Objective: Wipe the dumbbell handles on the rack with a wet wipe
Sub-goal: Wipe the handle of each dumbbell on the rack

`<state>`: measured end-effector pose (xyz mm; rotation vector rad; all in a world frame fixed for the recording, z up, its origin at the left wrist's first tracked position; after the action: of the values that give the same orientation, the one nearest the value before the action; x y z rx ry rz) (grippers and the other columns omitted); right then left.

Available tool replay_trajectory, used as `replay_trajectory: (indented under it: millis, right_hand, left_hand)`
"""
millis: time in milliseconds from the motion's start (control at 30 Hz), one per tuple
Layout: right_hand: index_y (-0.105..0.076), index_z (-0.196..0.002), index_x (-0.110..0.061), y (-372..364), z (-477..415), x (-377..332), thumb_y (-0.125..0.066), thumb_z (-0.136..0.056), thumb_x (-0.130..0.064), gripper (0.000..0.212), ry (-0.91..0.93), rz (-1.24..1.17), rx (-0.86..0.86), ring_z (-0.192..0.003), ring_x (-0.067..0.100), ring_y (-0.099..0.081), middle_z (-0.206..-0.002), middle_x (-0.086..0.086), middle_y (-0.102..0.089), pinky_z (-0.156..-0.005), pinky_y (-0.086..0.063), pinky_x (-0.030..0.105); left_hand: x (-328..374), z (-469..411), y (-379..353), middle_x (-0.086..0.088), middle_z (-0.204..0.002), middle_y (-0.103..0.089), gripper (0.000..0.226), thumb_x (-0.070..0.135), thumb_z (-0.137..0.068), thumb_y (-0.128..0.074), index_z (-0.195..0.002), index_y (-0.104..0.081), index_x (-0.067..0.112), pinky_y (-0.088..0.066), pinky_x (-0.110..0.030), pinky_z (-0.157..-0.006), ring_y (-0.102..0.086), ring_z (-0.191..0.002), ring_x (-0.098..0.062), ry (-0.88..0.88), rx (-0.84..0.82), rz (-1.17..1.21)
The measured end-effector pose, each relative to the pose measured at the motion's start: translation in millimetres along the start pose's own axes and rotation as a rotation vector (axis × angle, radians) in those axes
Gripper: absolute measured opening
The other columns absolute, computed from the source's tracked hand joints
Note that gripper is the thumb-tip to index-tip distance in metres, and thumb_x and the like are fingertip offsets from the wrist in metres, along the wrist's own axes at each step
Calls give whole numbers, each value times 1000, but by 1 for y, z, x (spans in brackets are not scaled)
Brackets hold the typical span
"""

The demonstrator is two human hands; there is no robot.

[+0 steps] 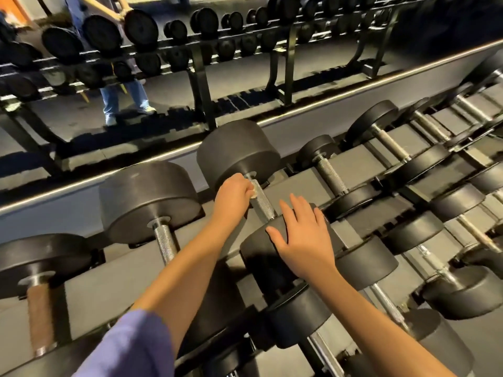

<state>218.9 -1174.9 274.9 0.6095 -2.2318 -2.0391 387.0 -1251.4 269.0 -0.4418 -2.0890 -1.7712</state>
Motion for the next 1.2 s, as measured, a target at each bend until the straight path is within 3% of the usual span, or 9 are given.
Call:
replay_trajectory:
  millis: [100,200,267,333,533,700,833,1000,1200]
  right_hand:
    - [-54,-131,-13,0,0,0,-33,-88,-55,63,18,-13,94,-133,27,-42,-141,11,-49,-108,-35,50]
    - [-57,-127,-12,-3,1,2,-34,-90,-55,61,26,-11,131,-131,29,-44,-138,12,-51,-107,-35,51]
    - [-56,-127,-13,-3,1,2,-33,-90,-56,61,28,-10,129,-132,28,-43,-138,11,-51,-107,-34,51]
    - [-55,-127,-14,-3,1,2,-33,-90,-56,61,24,-8,113,-132,28,-42,-138,11,-51,-107,-33,51]
    - [-57,-127,-14,-2,2,3,-35,-90,-55,59,30,-9,121,-131,29,-43,-135,11,-53,-106,-34,51]
    - [-58,-125,-13,-2,3,2,-37,-91,-53,57,35,-19,152,-129,28,-45,-133,11,-55,-107,-34,50]
    - [-60,-122,-12,-4,3,2,-40,-91,-51,54,38,-29,189,-128,28,-47,-132,11,-56,-106,-35,49]
    - [-62,-121,-11,-4,3,2,-39,-92,-51,54,34,-29,213,-127,28,-48,-131,11,-57,-106,-36,49]
    - [-56,-129,-16,1,4,1,-34,-93,-52,56,11,-22,126,-133,26,-41,-138,7,-52,-111,-29,47]
  left_hand:
    - [5,-12,-12,-2,-80,-48,20,17,-92,-56,-74,-56,8,-36,-29,-66,-51,-74,-18,42,109,31]
    - [8,-13,-20,-1,-81,-52,16,19,-93,-56,-86,-63,8,-36,-28,-66,-51,-78,-18,85,178,23]
    - [12,-8,-22,-5,-81,-54,16,13,-92,-55,-82,-65,7,-32,-26,-64,-49,-78,-18,42,197,-3]
    - [16,0,-23,-6,-79,-55,17,9,-90,-55,-76,-64,8,-30,-26,-62,-48,-77,-18,-22,170,-4]
    - [16,16,-30,-16,-90,-64,13,6,-86,-60,-84,-70,-2,-48,-43,-75,-60,-89,-33,-159,-36,4]
    - [19,15,-23,-6,-88,-55,13,6,-89,-56,-84,-66,0,-36,-26,-73,-53,-83,-19,-83,71,45]
    - [17,18,-24,-10,-90,-59,6,2,-85,-64,-83,-68,-1,-33,-19,-71,-55,-85,-21,-43,59,183]
    - [13,23,-29,-10,-90,-63,2,1,-78,-72,-80,-71,1,-48,-33,-76,-61,-86,-25,-120,-166,213]
    - [16,13,-24,-7,-95,-56,11,12,-89,-60,-83,-66,5,-47,-40,-75,-54,-85,-23,-161,-91,1]
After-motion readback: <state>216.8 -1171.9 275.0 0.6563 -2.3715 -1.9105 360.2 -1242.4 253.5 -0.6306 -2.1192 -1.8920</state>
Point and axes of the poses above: each hand's wrist, its own z-axis away from the middle knuckle, its own y-axis out of the back of the hand, x = y × z, the point moved 3 cm from there along -z, towards the middle knuckle
